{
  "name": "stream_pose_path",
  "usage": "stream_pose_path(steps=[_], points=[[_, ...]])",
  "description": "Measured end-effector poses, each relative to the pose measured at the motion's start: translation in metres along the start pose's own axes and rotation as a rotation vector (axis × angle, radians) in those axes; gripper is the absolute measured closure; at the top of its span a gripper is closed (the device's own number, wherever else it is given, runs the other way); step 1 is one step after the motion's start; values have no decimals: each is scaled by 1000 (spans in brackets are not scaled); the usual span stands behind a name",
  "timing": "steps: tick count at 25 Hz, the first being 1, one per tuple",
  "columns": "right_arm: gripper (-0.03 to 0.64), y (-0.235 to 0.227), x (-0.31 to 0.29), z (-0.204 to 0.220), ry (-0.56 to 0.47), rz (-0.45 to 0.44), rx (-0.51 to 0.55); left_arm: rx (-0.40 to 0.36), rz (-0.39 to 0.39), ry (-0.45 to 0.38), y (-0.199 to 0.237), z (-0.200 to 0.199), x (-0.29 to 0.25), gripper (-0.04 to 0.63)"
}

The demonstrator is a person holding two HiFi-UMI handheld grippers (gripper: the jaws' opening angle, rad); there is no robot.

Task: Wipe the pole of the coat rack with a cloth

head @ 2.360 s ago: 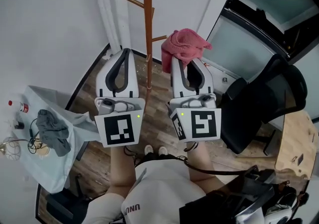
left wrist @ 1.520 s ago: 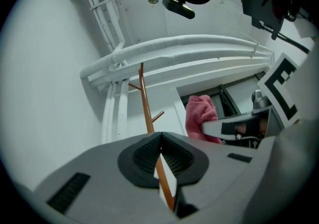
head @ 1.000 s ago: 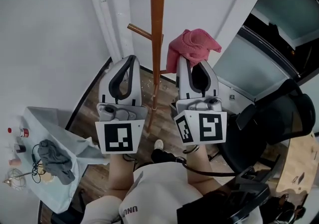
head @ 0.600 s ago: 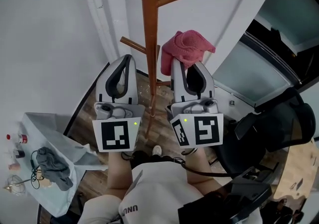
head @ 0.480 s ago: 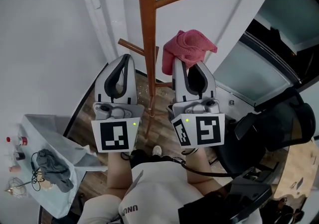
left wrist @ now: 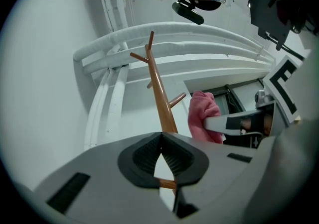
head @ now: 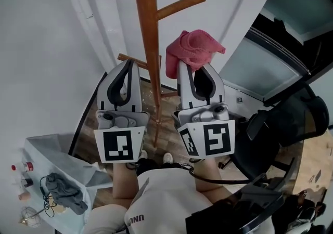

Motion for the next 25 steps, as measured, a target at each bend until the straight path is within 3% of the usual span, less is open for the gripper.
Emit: stream_pose_path(steps=[14,25], points=[[546,16,-15,-39,-114,31,115,66,167,-38,-14,3,-19,580],[546,21,-30,-45,-112,70,199,101,244,-32,-23,11,-24,580]])
Point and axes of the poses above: the fingertips, and each gripper's own axes: x backward along the fingers, y to its left, z out of its underside, the point moved 2 cm from there along x, backward along the fingers, and after that the axes turned 4 degrees about z, right-handed, at the moved point
